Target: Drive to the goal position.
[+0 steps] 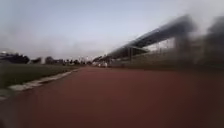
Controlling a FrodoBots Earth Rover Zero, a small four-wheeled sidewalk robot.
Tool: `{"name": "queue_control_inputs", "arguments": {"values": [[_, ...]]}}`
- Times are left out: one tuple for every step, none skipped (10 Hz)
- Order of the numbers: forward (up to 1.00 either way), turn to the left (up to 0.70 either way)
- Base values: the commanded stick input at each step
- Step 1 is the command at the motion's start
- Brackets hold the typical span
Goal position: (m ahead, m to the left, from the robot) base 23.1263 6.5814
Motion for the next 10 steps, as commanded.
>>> {"name": "queue_control_inputs", "arguments": {"values": [[0.70, -0.02], [0.70, -0.06], [0.70, -0.34], [0.70, -0.33], [0.70, -0.32], [0.70, -0.05], [0.70, 0.00], [0.70, 0.00], [0.70, 0.00], [0.70, 0.00]]}}
